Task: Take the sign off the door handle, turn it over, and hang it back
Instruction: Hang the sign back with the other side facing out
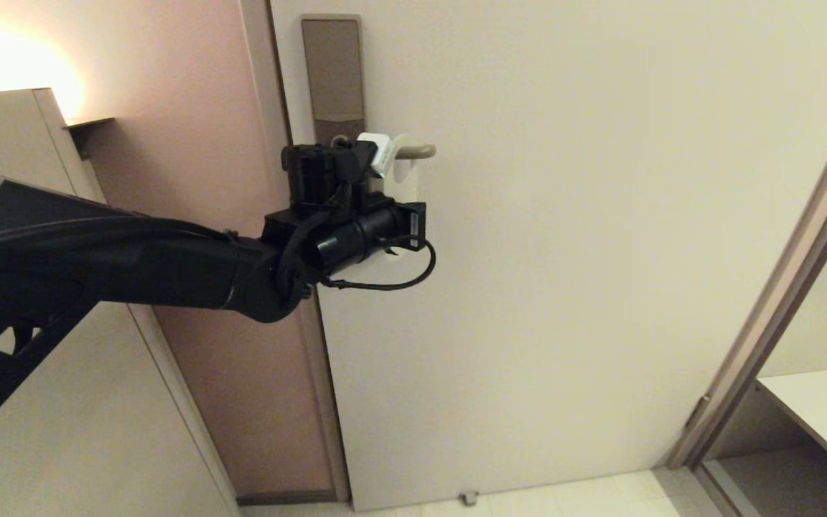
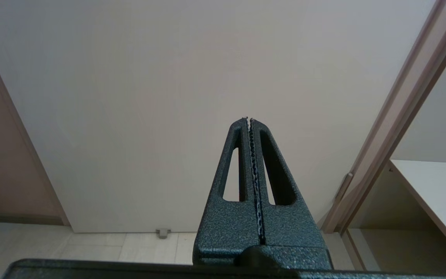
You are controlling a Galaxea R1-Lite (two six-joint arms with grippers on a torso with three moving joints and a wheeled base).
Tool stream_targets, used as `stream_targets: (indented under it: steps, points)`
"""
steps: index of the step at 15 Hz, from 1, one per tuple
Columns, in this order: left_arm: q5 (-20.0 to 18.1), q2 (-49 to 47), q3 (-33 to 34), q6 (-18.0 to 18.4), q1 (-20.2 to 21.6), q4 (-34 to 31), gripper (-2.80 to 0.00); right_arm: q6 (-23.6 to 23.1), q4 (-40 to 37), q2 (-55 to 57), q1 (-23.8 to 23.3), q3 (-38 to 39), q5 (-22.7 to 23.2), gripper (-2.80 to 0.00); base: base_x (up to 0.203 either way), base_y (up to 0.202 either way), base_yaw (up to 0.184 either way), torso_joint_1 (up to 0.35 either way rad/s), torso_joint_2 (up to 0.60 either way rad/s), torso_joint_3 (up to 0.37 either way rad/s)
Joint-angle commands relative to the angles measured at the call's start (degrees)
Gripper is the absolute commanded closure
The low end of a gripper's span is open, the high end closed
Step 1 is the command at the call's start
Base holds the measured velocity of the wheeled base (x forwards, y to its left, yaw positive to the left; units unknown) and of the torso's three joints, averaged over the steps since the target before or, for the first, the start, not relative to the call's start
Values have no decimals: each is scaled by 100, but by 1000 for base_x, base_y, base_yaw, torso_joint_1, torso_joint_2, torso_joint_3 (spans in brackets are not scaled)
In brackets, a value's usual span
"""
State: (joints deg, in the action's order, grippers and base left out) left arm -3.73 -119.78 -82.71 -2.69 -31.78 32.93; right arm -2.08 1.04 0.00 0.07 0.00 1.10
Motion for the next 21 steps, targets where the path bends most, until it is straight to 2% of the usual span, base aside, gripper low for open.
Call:
stream_targets:
  steps: [1,15,21]
  points:
    - [84,8,1,-3,42,21,0,-2,2,1,3,0,5,0,0,0,0,0,0,0]
    - [339,52,36,32,399,30,0,-2,2,0,1,0,5,0,0,0,0,0,0,0]
    - [443,78,36,41,688,30,0,-2,2,0,1,0,5,0,0,0,0,0,0,0]
